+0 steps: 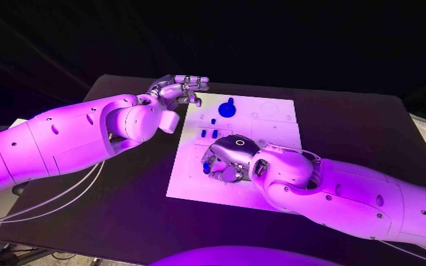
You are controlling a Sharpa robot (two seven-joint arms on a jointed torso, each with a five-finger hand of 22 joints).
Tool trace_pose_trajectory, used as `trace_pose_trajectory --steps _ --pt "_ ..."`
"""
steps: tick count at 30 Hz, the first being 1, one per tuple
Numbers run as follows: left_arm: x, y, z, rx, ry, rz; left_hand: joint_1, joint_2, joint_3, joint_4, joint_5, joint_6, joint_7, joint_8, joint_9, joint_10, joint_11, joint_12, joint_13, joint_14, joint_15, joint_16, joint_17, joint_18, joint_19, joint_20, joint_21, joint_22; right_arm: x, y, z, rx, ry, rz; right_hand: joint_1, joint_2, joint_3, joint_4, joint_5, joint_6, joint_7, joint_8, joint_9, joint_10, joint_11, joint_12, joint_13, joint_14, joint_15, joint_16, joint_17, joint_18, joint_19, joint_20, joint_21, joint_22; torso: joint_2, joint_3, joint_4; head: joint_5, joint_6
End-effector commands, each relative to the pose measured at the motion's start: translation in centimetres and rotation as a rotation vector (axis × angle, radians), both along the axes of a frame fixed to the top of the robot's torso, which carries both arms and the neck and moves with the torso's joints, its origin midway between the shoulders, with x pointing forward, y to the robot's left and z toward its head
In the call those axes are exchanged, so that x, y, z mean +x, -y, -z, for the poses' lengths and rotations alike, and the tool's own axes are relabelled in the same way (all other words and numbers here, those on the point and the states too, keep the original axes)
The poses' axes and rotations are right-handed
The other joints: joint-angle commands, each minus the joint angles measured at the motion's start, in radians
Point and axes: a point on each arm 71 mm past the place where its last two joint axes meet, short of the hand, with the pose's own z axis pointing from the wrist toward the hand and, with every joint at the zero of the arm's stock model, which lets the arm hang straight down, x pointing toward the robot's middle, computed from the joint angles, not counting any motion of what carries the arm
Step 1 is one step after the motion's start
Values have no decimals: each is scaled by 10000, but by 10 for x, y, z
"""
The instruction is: Assemble the parts on the task board
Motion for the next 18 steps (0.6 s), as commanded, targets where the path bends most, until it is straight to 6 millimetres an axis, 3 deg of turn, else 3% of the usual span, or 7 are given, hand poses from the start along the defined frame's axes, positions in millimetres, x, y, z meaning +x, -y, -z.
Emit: trace_pose_trajectory --steps 1,11,18 --pt "-1 3 -1 -127 22 188 -31 47 -75 -4 1 -89 1 22 -11 -83 -17 35 16 -61 2 -18 -12 189 -67 12 -44 -9 1 0 -2 69 189 68 -67 -85 -246 34 37 -210 -2 -26 0 -244 27 -27 17 -48 59 -89 -123 122 -105 -2 -118 -156 -2 3 1 -7 7" --pt "-1 2 -1 -118 -2 193 -31 47 -75 -4 1 -89 1 22 -11 -83 -17 35 16 -61 2 -18 -12 189 -67 12 -44 -9 -3 15 -15 1790 760 567 161 82 -779 36 244 -217 28 44 51 -310 27 349 74 -30 69 -140 -255 128 -73 9 -180 -220 -5 15 -20 -43 45" --pt "0 1 -1 -114 -4 183 -35 55 -98 -12 2 -91 0 29 -9 -102 -16 74 24 -71 3 -11 -35 191 -66 15 -63 -27 2 58 -30 2299 126 1902 197 223 -963 112 344 21 -24 46 58 325 -61 831 81 17 34 -330 -515 104 50 0 -128 -142 -30 -14 -48 -264 148"
